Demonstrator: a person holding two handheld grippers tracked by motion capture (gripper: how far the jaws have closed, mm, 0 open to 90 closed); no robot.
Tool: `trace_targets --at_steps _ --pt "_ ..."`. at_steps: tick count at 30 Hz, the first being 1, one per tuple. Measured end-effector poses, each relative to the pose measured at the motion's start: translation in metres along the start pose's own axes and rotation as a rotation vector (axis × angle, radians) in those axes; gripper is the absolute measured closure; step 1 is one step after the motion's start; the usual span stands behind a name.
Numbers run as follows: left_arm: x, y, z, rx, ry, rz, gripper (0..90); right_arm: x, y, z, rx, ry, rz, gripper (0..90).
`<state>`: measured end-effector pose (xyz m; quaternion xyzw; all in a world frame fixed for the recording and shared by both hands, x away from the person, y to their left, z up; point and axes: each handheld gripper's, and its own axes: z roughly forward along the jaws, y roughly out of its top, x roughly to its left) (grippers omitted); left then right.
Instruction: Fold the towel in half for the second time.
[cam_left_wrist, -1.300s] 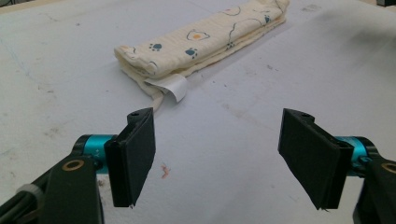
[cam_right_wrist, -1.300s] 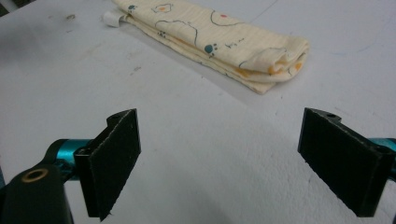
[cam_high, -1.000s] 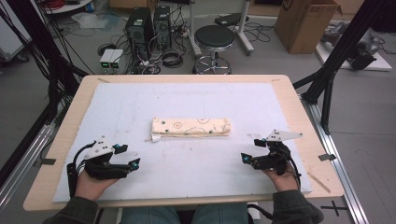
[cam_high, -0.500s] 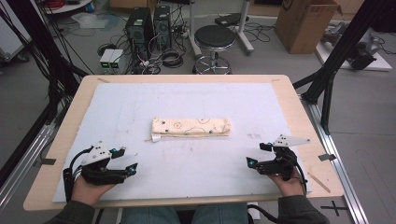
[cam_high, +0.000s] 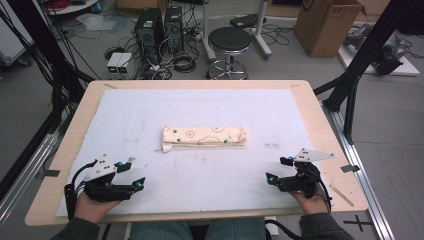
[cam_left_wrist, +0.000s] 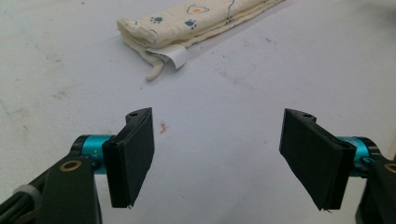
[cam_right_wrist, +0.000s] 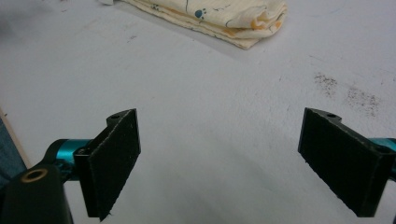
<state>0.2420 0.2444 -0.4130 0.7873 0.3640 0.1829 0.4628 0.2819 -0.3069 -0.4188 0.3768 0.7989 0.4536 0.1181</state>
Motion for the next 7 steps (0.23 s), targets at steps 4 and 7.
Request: trace_targets --at_steps 4,7 --pt "0.0009 -0.0015 0.0039 0.005 -0.002 -0.006 27.0 0.0017 -0.0001 0.0038 0.011 0.008 -0.006 12.2" --pt "0.0014 -0.0011 0.0062 0.012 0.001 0.002 27.0 0.0030 0.0001 0.0061 0.021 0.007 -0.014 12.2"
